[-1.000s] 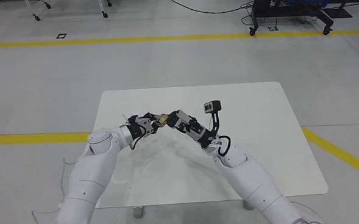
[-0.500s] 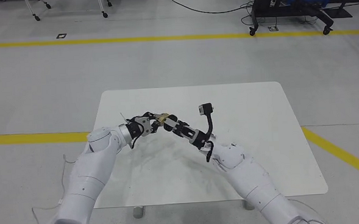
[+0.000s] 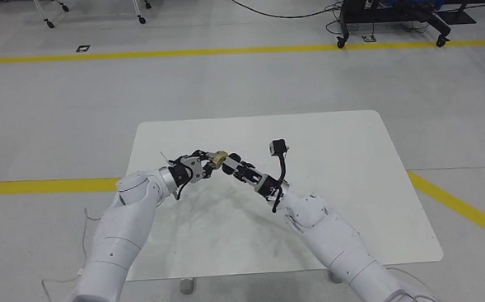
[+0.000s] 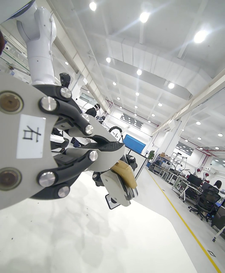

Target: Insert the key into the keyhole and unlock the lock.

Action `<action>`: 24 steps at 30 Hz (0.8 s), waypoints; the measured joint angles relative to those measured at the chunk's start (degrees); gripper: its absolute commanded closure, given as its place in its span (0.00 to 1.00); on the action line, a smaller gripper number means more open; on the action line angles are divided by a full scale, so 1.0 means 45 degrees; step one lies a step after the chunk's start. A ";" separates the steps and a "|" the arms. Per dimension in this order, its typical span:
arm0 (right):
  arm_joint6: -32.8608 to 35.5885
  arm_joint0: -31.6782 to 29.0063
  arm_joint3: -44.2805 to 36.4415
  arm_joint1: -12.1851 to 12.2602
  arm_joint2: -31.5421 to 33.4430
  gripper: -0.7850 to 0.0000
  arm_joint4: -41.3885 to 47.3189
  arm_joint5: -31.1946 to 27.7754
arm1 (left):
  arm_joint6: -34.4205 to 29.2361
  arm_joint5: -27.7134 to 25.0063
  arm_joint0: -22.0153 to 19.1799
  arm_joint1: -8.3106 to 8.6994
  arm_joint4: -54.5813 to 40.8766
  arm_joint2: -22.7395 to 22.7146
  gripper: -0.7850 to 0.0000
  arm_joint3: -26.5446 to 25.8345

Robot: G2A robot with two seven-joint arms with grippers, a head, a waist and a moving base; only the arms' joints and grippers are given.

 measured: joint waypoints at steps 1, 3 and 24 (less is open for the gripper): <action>0.0060 -0.0032 -0.0043 0.0010 0.0048 1.00 0.0103 -0.0048 | 0.0025 -0.0078 0.0011 0.0007 0.0039 -0.0006 1.00 -0.0029; 0.0234 -0.0092 -0.0129 0.0045 0.0172 1.00 0.0300 -0.0103 | 0.0041 -0.0162 0.0045 0.0021 0.0055 -0.0019 1.00 -0.0082; 0.0548 -0.0033 0.0165 0.0084 0.0556 0.00 0.0487 -0.0277 | 0.0389 -0.1527 0.0184 0.0138 0.0778 -0.0004 1.00 -0.0610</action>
